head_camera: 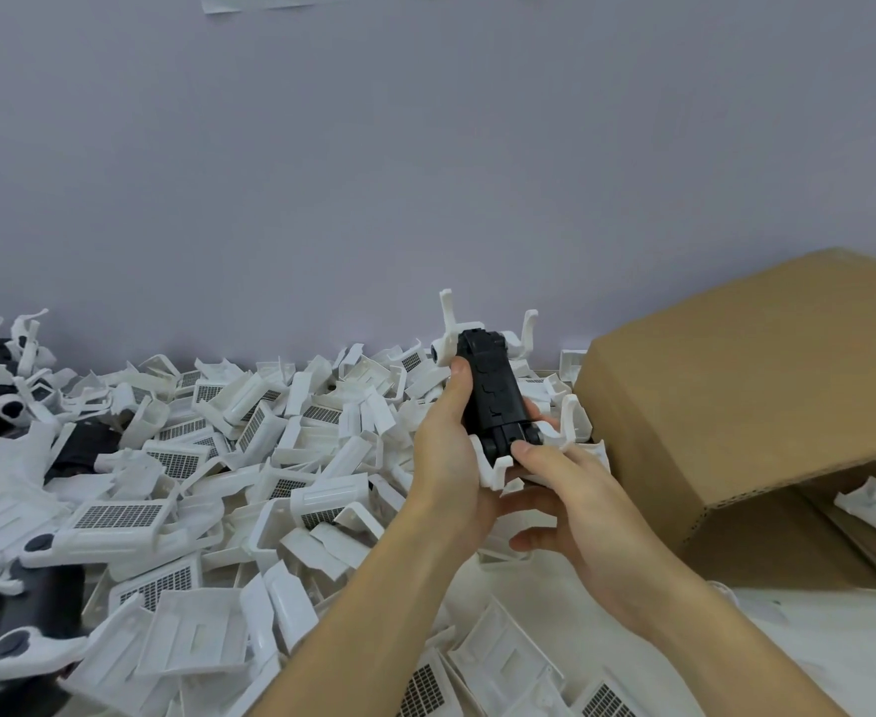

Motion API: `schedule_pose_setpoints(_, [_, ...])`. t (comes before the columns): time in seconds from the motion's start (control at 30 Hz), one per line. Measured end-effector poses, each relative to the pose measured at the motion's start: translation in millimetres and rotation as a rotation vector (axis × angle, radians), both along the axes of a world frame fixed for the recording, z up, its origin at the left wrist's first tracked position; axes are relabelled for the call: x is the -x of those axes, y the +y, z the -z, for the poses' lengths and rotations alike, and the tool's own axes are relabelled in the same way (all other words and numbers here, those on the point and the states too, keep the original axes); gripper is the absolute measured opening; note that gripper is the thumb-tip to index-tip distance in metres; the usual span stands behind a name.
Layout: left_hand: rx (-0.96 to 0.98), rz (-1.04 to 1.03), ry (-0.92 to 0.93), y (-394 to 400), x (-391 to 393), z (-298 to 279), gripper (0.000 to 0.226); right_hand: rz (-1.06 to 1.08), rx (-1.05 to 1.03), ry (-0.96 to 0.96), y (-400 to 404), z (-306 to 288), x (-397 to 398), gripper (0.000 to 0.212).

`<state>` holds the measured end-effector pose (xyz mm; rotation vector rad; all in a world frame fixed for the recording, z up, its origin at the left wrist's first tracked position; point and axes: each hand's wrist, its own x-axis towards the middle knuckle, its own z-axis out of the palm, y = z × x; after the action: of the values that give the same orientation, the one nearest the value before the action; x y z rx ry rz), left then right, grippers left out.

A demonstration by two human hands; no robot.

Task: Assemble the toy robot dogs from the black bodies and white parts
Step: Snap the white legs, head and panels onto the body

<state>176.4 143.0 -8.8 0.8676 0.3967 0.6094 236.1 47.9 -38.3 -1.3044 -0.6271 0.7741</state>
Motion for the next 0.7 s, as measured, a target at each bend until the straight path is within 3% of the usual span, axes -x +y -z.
schedule_pose_setpoints(0.1, [-0.009,-0.001,-0.003,0.6,0.6,-1.3,0.065,-0.013,0.010,-0.019,0.4,-0.4,1.0,0.015])
schedule_pose_setpoints(0.37, [-0.106,-0.040,0.024,-4.4,-1.2,-1.5,0.037,0.031,0.038,0.014,-1.6,1.3,-1.5,0.025])
schedule_pose_setpoints(0.7, [-0.044,-0.010,0.004,-5.3,1.6,-1.7,0.044,-0.017,0.032,-0.012,-2.0,-0.4,-1.3,0.024])
